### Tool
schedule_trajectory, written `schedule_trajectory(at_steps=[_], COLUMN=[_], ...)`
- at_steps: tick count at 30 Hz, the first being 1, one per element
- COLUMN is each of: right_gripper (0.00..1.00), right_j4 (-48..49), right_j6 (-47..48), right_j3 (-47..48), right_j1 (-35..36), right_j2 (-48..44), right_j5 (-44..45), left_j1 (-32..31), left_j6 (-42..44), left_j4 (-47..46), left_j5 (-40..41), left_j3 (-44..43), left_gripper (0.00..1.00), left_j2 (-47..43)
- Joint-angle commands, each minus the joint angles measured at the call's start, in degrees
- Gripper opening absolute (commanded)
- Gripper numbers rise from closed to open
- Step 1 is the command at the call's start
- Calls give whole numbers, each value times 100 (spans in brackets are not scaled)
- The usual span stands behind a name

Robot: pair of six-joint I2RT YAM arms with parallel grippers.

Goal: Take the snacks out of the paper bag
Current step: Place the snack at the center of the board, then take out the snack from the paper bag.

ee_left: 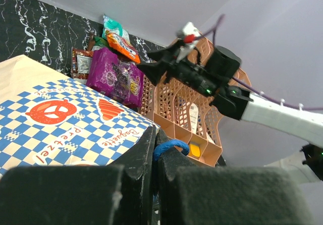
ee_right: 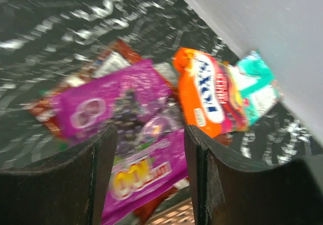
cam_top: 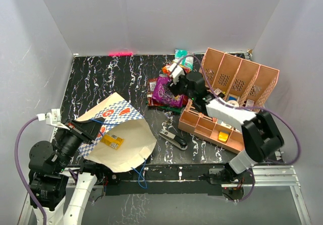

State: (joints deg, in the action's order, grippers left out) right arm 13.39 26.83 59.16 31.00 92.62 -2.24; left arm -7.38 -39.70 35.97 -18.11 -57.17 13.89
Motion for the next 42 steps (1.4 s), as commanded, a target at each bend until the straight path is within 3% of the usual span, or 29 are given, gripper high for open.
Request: schedule_trajectory(at_steps=[1, 4, 7, 11, 18, 27, 34, 42], right_gripper=[60, 66, 68, 67, 71, 74, 73, 70], right_j4=[1040, 1845, 2070, 1438, 1483, 477, 609, 1341], right_j6=[-1901, -2632, -2708, -1931, -855, 1160, 1302, 1265], right_j3=[-1022, -1903, -2363, -2422, -2698, -1338, -136, 304], right_j1=[76, 248, 784, 1774, 2940, 4323, 4366, 4370], right_j2=[-1069, -1701, -2268, -2996, -3715, -1581, 278, 1533], right_j5=[-1434, -2146, -2386, -2394, -2581, -1574, -1539, -1205], left_j1=[-27, -27, -23, -27, -27, -27, -27, -27], left_j6=[-47, -47, 9, 110, 173, 98, -64, -161], left_j4=[-295, -327, -278, -226, -156, -140, -91, -177], left_j5=[-166, -168, -154, -106, -61, -19, -40, -136], left_j3=[128, 224, 240, 219, 159, 49, -35, -24], left_gripper=[0, 0, 0, 0, 0, 0, 0, 0], left_j2=[101, 88, 108, 152, 171, 211, 155, 165])
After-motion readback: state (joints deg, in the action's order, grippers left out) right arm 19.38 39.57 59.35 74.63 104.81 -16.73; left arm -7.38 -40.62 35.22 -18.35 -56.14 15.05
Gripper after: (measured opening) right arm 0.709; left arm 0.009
